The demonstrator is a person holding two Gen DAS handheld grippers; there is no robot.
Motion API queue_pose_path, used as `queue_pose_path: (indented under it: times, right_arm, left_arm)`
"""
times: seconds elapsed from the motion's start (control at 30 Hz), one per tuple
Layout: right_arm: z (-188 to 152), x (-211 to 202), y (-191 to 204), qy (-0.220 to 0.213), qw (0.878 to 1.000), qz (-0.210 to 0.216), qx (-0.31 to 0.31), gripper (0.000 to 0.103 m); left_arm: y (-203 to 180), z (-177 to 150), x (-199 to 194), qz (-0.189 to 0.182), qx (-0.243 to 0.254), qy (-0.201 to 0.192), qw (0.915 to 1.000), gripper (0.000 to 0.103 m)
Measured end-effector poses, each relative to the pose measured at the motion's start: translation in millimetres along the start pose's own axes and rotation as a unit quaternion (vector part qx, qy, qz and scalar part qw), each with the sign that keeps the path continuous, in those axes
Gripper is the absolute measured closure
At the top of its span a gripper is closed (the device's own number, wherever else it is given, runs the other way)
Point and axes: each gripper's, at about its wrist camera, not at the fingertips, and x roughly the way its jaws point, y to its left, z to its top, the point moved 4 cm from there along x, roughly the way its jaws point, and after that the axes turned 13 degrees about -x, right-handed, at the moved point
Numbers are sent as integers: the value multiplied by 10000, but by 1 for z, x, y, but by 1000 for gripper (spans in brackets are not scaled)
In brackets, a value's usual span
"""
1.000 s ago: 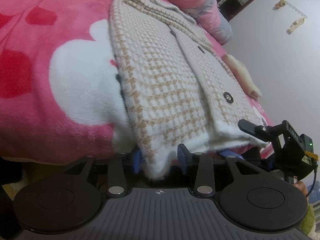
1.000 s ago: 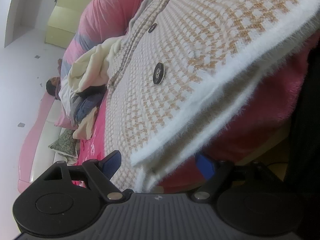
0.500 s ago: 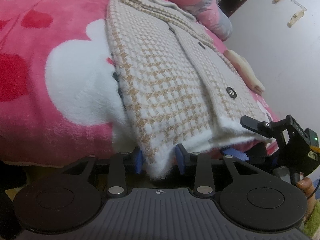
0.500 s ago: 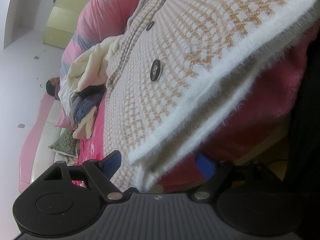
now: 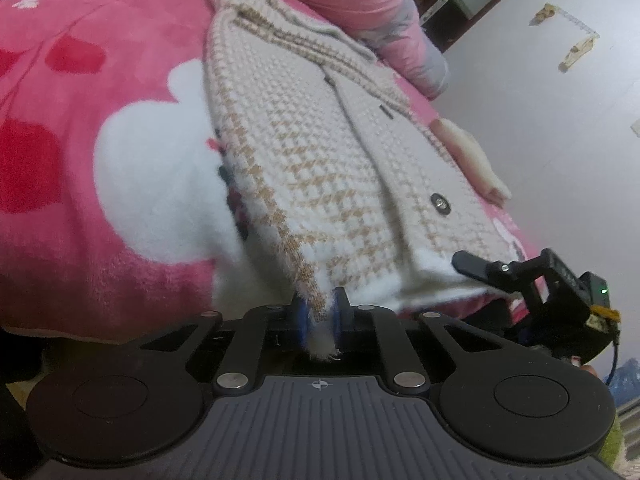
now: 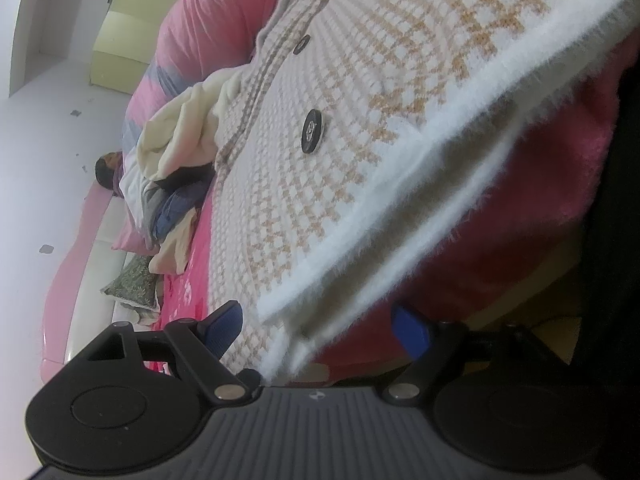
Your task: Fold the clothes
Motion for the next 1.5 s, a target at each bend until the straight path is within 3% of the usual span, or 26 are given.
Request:
queue_pose_path:
  times: [0.1, 0.4, 0.67, 0.93, 1.03, 1.1, 1.2, 1.27, 1.4, 1.5]
  right_arm:
    - [-2, 1, 0, -14, 9999, 87, 52, 16]
    - [-16, 14, 0, -30, 9904, 1078, 861, 15]
    - [-22, 57, 13, 460, 9723, 1831, 1380, 15]
    - [-27, 89, 13, 714, 9586, 2007, 1891, 46]
    - [-30, 97, 9, 676, 9547, 1986, 2110, 64]
    - [-31, 98, 5, 637, 9532, 1952, 2219, 76]
    - [-31, 99, 6, 570, 9550, 1924, 2183, 84]
    - [-28, 98, 10, 516, 9572, 1954, 2072, 88]
    - [-22, 92, 15, 423, 9604, 2036, 1857, 90]
    - [-17, 90, 20, 365, 9605, 2113, 1773, 91]
  left_arm:
    - [-1, 2, -3, -114, -67, -48, 9999, 94]
    - [-4, 7, -10, -590, -340, -125, 9976, 94]
    - [-6, 8, -9, -698, -314, -169, 9969, 94]
    - [-1, 10, -10, -775, -301, -161, 9964, 92]
    - [5, 11, -10, -798, -392, -153, 9959, 80]
    - [9, 11, -10, -820, -498, -131, 9953, 64]
    - [19, 16, -8, -911, -871, -4, 9920, 48]
    - [27, 21, -5, -1031, -1264, 156, 9865, 48]
    - [41, 34, 4, -1477, -2035, 337, 9673, 48]
    - [40, 43, 15, -1499, -2189, 453, 9631, 48]
